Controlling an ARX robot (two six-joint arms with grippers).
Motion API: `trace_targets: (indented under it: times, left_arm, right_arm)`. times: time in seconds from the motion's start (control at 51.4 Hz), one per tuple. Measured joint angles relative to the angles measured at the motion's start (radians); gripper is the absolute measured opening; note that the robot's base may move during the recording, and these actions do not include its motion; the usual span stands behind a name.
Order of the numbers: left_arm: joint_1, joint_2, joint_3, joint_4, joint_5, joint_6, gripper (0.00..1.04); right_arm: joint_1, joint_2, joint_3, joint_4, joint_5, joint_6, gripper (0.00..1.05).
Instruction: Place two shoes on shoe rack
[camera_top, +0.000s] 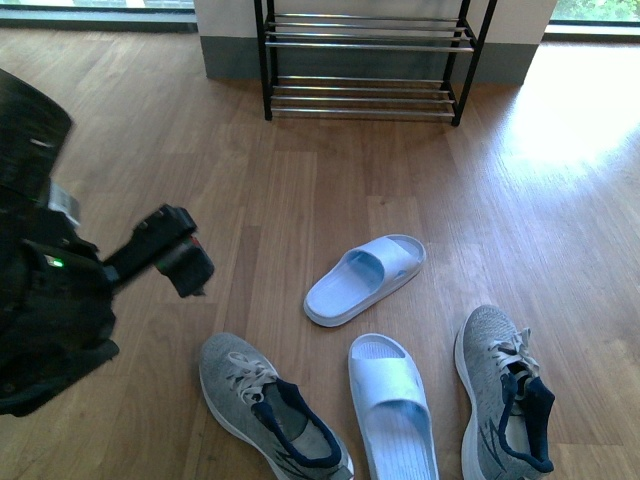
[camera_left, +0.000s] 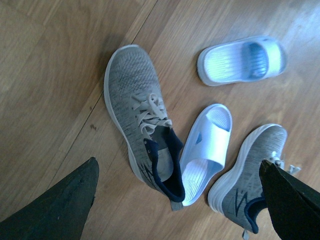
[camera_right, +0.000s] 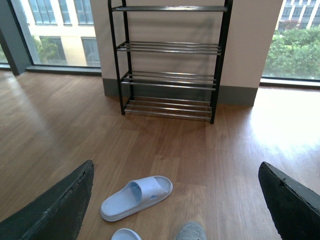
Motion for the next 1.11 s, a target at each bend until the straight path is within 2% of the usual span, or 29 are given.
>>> trace_targets:
  times: [0.097, 0.408, 0.758, 0.875, 1.011, 1.05, 1.108]
  left_arm:
    - [-0.024, 0.139, 0.085, -0.047, -0.010, -0.010, 0.95]
    - [-0.090, 0.565, 0.367, -0.214, 0.046, -0.024, 0.95]
    - [-0.119, 0.749, 0.532, -0.187, 0.117, -0.012, 0.95]
    - [-0.119, 0.801, 0.558, -0.162, 0.098, -0.008, 0.95]
    - [-0.105, 0.840, 0.566, -0.127, 0.005, 0.024, 0.95]
    - [-0.100, 0.850, 0.567, -0.120, -0.035, 0.031, 0.88]
    - [-0.093, 0.856, 0.566, -0.095, -0.046, 0.051, 0.79]
  right_arm:
    - [0.000, 0.000, 0.000, 0.000, 0.000, 0.000, 0.95]
    - [0.000, 0.000, 0.000, 0.000, 0.000, 0.000, 0.95]
    - [0.000, 0.000, 0.000, 0.000, 0.000, 0.000, 0.95]
    - [0.000, 0.000, 0.000, 0.000, 0.000, 0.000, 0.95]
    - [0.000, 0.000, 0.000, 0.000, 0.000, 0.000, 0.95]
    - [0.000, 0.000, 0.000, 0.000, 0.000, 0.000, 0.95]
    - [0.000, 0.000, 0.000, 0.000, 0.000, 0.000, 0.95]
